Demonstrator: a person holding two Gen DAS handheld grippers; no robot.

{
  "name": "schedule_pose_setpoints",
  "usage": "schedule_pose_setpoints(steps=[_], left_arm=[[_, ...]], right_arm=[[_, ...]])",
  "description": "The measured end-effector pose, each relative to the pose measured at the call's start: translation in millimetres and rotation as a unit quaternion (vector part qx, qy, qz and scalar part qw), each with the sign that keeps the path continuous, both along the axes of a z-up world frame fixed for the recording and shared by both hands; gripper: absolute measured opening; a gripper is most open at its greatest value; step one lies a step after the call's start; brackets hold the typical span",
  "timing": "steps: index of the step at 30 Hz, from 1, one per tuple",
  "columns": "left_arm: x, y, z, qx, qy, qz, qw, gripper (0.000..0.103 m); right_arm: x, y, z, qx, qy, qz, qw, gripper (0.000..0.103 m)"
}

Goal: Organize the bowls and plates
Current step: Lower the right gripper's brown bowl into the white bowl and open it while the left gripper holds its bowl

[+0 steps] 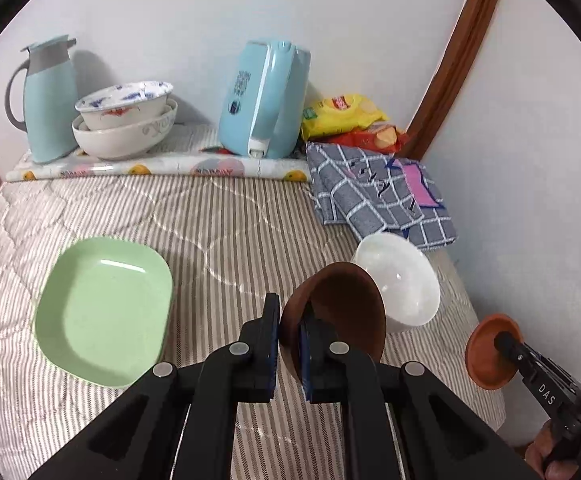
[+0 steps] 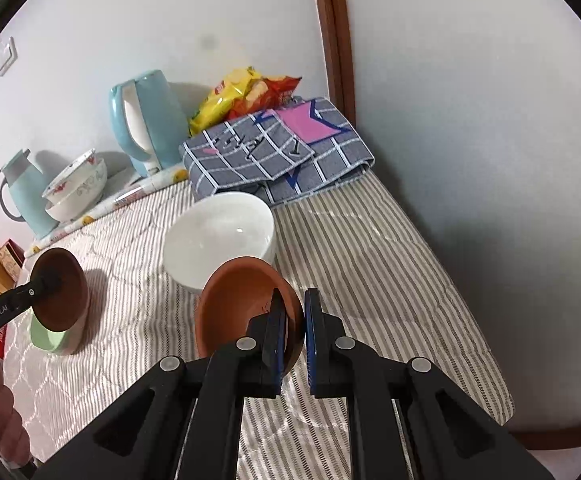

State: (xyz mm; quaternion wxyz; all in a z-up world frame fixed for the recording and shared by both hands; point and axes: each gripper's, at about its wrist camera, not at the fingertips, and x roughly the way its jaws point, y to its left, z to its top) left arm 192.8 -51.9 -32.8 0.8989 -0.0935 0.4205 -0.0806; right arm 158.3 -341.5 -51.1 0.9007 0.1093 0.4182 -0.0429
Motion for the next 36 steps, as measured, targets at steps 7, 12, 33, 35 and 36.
schedule_pose_setpoints(steps=[7,12,33,35,36], left_arm=[[-1,5,20,-0.007,-0.019,0.0,0.9998,0.009],[3,3,25,-0.013,-0.024,-0.003,0.9996,0.009],[38,10,0,-0.012,0.003,0.01,0.9999,0.009],[43,10,-5,-0.013,0.007,0.01,0.9998,0.009],[45,10,-7,-0.014,0.009,0.01,0.9998,0.009]], right_arm=[[5,5,11,0.001,-0.01,0.006,1.0,0.009],[12,7,16,0.003,-0.018,0.011,1.0,0.009],[64,23,1,-0.004,-0.01,0.034,0.999,0.009],[72,26,-4,-0.003,-0.006,0.038,0.999,0.009],[76,28,-6,-0.004,-0.003,0.04,0.999,0.009]])
